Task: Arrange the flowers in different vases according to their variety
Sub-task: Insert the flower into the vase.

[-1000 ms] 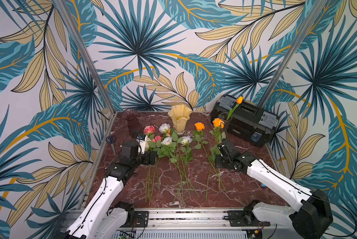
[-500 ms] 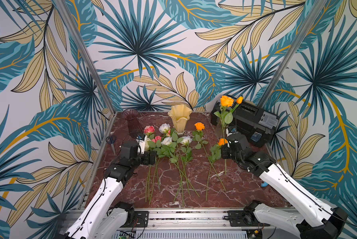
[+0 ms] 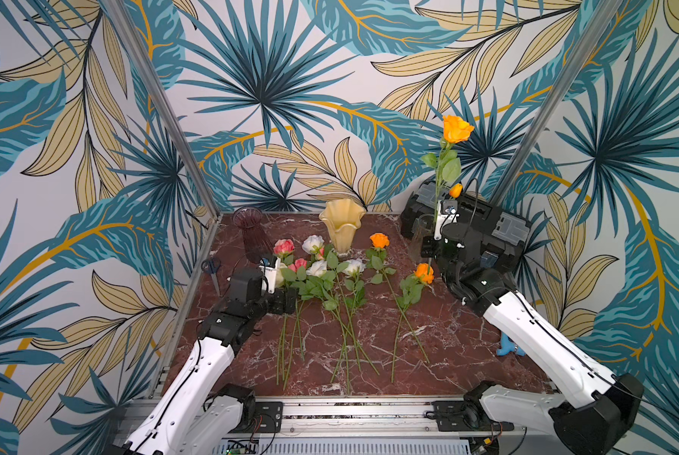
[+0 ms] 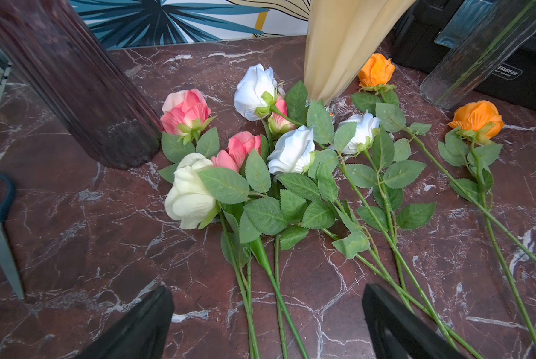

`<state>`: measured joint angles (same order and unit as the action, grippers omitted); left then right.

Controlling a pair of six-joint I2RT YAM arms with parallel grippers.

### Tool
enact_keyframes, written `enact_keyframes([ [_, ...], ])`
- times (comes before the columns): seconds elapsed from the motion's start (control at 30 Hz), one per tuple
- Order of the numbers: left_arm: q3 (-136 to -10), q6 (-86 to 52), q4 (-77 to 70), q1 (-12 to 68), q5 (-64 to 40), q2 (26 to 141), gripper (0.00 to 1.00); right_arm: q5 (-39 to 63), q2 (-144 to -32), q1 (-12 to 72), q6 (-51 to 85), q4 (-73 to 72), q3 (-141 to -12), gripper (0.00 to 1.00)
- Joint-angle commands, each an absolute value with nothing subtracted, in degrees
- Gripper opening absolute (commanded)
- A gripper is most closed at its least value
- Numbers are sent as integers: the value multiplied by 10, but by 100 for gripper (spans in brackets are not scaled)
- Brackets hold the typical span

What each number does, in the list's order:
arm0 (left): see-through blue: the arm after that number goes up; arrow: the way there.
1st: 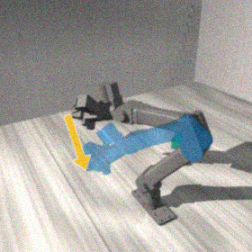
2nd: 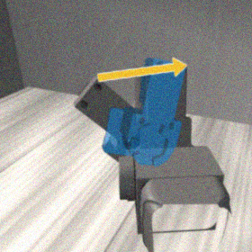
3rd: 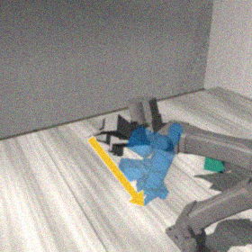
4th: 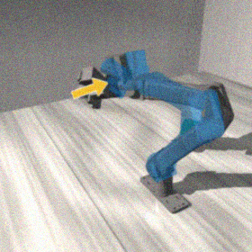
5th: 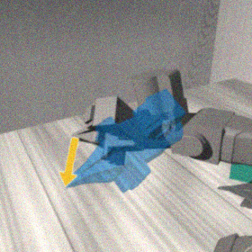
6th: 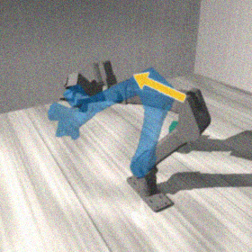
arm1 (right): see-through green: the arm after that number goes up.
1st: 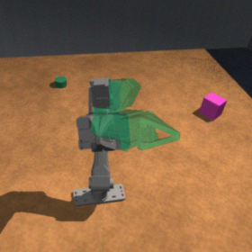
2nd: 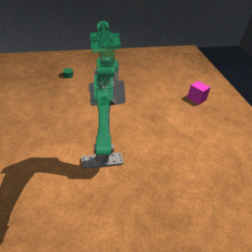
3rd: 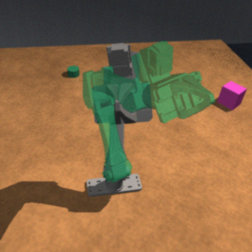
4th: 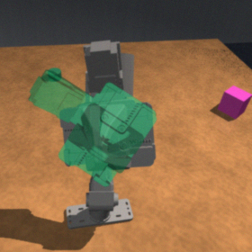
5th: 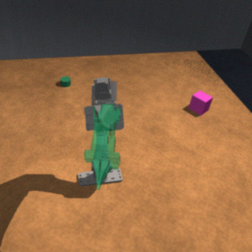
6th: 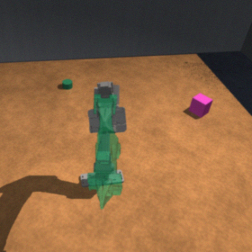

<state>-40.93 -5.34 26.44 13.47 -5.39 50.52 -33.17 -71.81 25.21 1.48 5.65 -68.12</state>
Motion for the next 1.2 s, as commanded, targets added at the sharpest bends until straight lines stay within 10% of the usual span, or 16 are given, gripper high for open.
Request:
enact_keyframes([
  [0.0,-424,-43,264,136,-60,504,100,-332,-749,220,-5,-56,-713,0],
  [0.97,-423,-42,265,136,-58,521,100,-281,-948,149,-9,-123,-831,0],
  [1.17,-427,-43,265,136,-66,528,100,-226,-936,146,57,63,-905,68],
])
